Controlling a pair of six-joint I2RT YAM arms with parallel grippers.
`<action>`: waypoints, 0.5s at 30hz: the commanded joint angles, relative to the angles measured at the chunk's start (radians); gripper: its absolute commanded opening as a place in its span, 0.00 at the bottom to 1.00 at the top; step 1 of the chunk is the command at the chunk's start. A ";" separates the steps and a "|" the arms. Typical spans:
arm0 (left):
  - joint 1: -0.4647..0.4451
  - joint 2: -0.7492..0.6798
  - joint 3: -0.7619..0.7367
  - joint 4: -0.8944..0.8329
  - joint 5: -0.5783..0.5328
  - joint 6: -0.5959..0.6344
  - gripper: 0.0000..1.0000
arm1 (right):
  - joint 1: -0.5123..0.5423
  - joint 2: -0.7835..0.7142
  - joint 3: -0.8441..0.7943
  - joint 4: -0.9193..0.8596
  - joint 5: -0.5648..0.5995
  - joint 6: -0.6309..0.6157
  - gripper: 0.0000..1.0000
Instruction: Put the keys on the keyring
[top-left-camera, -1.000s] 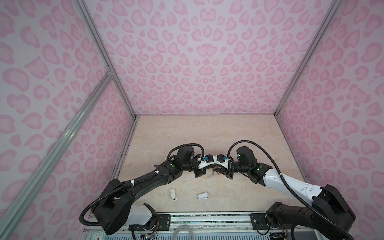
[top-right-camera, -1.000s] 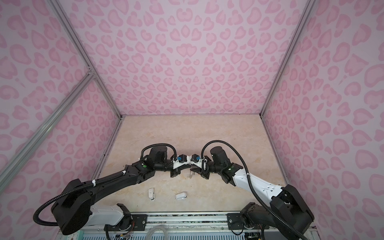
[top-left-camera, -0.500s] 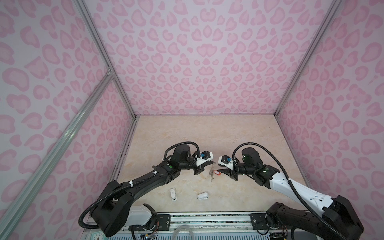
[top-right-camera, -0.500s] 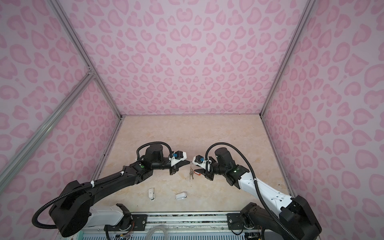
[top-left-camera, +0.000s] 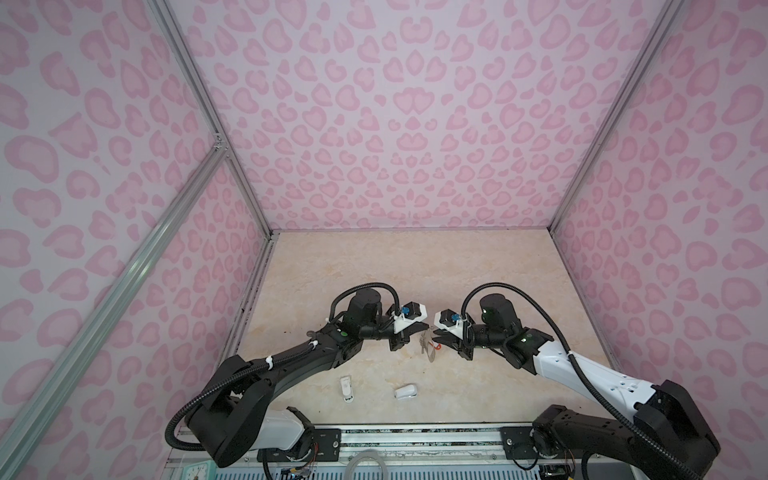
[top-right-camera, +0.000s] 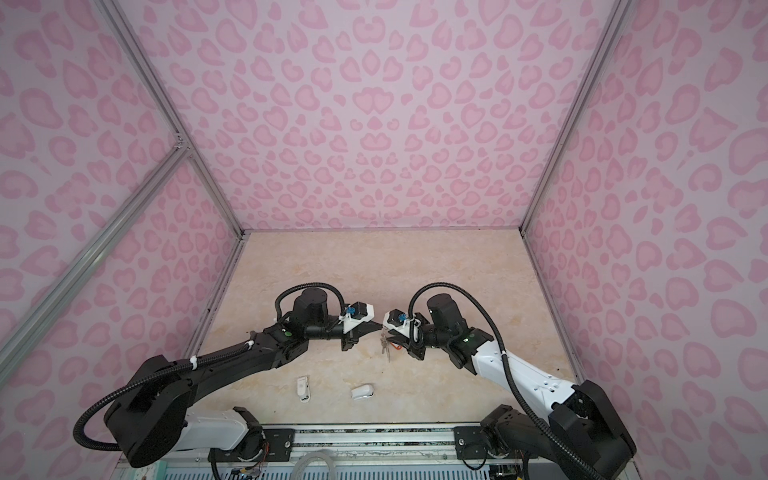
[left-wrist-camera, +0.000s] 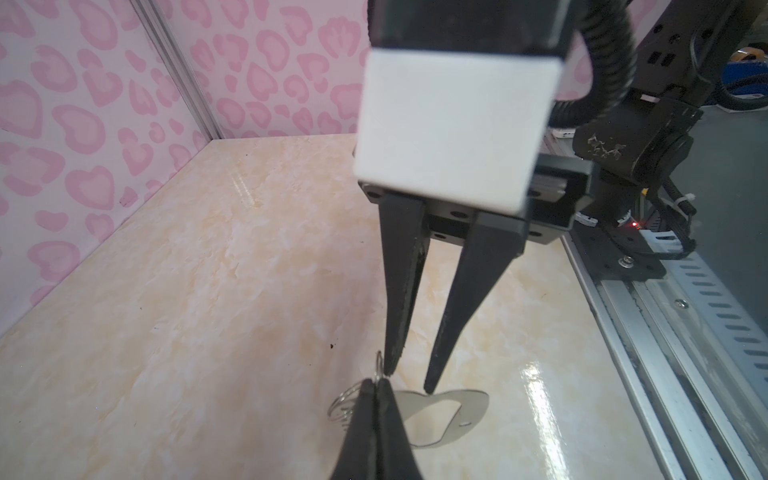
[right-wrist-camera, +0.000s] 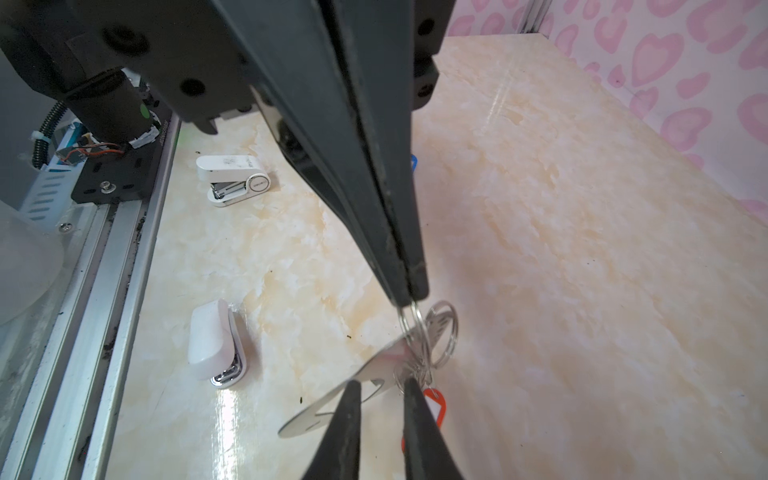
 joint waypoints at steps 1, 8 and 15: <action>0.002 0.011 -0.004 0.067 0.007 -0.013 0.03 | 0.000 0.018 0.009 0.020 -0.015 -0.014 0.18; 0.000 0.022 -0.010 0.108 -0.009 -0.035 0.03 | 0.000 0.037 0.014 0.043 -0.028 -0.017 0.16; -0.002 0.039 -0.021 0.138 0.008 -0.045 0.03 | -0.002 0.049 0.016 0.054 -0.023 -0.028 0.21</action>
